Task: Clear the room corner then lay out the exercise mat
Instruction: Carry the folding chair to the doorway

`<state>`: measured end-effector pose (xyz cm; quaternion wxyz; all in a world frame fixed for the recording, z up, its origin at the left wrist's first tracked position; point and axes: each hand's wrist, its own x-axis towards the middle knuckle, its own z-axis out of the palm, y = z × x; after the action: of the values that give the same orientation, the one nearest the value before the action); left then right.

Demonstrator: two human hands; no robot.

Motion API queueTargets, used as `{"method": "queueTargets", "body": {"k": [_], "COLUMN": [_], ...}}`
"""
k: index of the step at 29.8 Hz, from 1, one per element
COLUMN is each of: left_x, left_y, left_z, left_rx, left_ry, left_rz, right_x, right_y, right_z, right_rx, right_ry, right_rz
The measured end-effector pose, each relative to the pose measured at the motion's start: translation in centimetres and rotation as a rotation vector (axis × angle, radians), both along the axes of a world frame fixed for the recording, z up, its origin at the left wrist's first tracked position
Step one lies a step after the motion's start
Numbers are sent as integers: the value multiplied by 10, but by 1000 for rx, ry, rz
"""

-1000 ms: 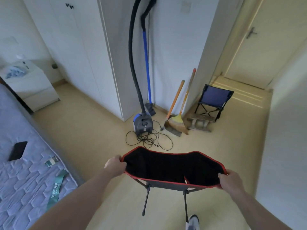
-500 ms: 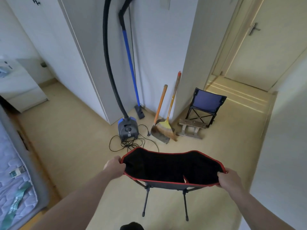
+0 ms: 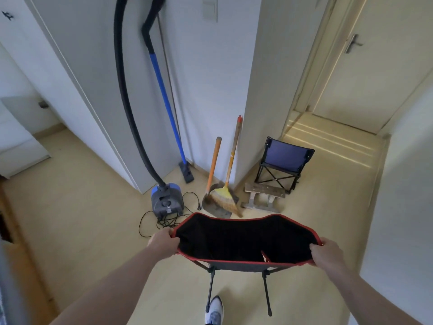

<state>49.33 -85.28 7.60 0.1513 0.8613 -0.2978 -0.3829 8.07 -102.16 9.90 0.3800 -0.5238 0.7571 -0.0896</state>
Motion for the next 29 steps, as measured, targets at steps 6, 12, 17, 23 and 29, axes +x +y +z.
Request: {"method": "queueTargets", "body": {"k": [6,12,17,23,29], "left_x": [11,0,-20,-79,-136], "left_y": [-72,-118,-143,-171,-201], "left_z": [-2,-20,-38,-41,-66], "left_rx": [15,65,90,94,135], "left_ry": [46,112,143,127,70], "left_rz": [-36,-23,33,202,340], "right_x": [8,-6,-20,-35,-62], "right_y": [-67,-127,-186,-258,-327], "right_z": [4,0,-15,-39,-63], "right_rx": [-43,-44,-9,9,76], "right_ry": [34,70,78,98,84], "right_rz": [44,91,135,245,310]}}
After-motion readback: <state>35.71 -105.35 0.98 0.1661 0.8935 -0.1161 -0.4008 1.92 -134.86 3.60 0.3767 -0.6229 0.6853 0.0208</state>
